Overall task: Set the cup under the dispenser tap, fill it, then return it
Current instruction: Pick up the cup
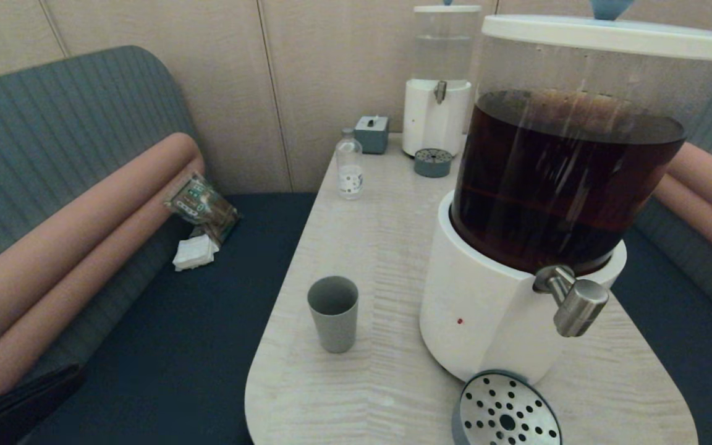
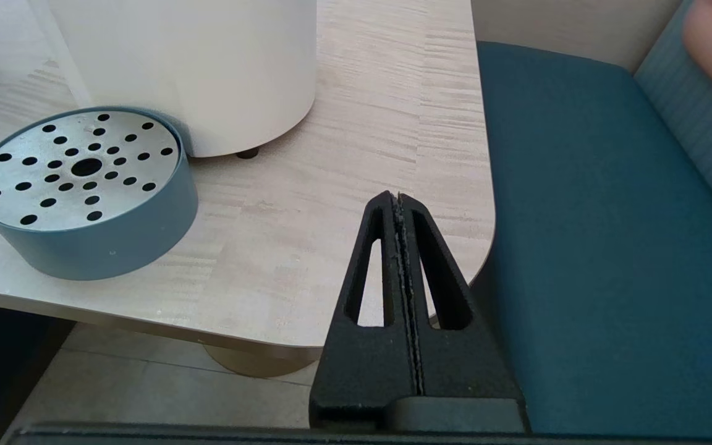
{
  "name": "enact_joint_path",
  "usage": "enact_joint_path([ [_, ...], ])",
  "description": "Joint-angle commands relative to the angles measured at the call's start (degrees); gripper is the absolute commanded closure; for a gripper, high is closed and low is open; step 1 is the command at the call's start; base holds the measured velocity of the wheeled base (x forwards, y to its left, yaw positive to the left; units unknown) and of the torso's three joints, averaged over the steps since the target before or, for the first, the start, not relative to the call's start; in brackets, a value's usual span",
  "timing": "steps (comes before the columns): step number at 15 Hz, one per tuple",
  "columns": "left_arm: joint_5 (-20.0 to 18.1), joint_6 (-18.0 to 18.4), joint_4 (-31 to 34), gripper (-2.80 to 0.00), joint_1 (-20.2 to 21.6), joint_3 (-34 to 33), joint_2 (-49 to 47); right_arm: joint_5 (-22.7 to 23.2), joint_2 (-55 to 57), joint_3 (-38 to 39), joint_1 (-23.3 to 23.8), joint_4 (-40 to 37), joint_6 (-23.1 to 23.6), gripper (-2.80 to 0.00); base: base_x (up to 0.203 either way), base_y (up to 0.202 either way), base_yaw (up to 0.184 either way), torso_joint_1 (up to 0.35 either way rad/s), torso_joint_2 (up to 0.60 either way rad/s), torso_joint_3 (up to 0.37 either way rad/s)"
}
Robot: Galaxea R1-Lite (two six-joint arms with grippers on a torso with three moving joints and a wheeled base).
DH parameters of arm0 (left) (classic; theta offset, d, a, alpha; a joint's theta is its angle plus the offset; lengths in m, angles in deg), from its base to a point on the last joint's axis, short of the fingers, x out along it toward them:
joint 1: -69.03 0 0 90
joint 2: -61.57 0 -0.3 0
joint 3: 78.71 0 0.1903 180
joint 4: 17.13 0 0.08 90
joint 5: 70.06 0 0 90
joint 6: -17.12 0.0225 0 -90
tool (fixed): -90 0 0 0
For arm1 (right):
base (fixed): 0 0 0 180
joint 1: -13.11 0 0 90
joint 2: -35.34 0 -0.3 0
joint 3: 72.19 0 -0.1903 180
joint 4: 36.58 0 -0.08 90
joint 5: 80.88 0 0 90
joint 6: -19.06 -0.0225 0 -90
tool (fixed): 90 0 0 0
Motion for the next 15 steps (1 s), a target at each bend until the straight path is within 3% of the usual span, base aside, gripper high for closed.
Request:
enact_joint_path([
  [1, -0.7, 0.0, -7.9, 0.0, 0.0, -0.3, -13.6, 0.0, -0.2, 0.5, 0.0, 0.0, 0.0, 0.0, 0.0, 0.0, 0.0, 0.0, 0.0, 0.0],
  [4, -2.7, 0.1, -21.2, 0.0, -0.1, -0.4, -26.9, 0.1, -0.1, 0.5, 0.0, 0.0, 0.0, 0.0, 0.0, 0.0, 0.0, 0.0, 0.0, 0.0],
  [6, -2.9, -0.5, -26.3, 0.0, -0.1, -0.5, -30.7, 0.0, -0.2, 0.5, 0.0, 0.0, 0.0, 0.0, 0.0, 0.0, 0.0, 0.0, 0.0, 0.0],
  [8, 0.7, -1.9, -26.5, 0.0, -0.1, -0.9, -31.3, 0.0, -0.1, 0.5, 0.0, 0.0, 0.0, 0.0, 0.0, 0.0, 0.0, 0.0, 0.0, 0.0],
  [12, 7.6, -1.4, -27.2, 0.0, -0.1, -0.5, -32.7, 0.1, -0.1, 0.5, 0.0, 0.0, 0.0, 0.0, 0.0, 0.0, 0.0, 0.0, 0.0, 0.0],
  [13, 8.2, -1.2, -27.2, 0.0, -0.1, -0.4, -32.9, 0.0, -0.1, 0.5, 0.0, 0.0, 0.0, 0.0, 0.0, 0.0, 0.0, 0.0, 0.0, 0.0],
  [15, 5.7, -1.0, -27.4, 0.0, -0.2, -0.1, -32.8, 0.0, -0.1, 0.5, 0.0, 0.0, 0.0, 0.0, 0.0, 0.0, 0.0, 0.0, 0.0, 0.0],
])
